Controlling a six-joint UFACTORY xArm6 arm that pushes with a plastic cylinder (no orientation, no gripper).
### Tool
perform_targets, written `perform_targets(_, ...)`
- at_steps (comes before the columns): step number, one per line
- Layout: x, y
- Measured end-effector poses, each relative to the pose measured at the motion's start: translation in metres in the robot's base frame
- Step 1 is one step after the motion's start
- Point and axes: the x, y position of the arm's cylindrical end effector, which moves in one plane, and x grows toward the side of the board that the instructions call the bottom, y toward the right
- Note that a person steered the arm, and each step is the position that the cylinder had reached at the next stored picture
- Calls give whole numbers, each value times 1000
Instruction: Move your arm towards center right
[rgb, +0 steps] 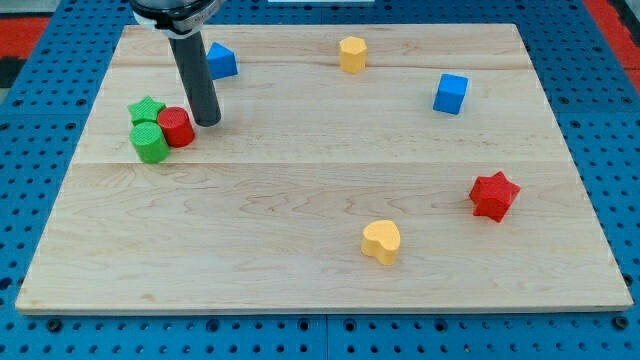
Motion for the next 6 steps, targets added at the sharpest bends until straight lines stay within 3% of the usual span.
perform_targets(1, 7, 56)
perform_targets(4, 41, 302)
perform_targets(5, 67, 360)
perform_targets(6, 123, 417)
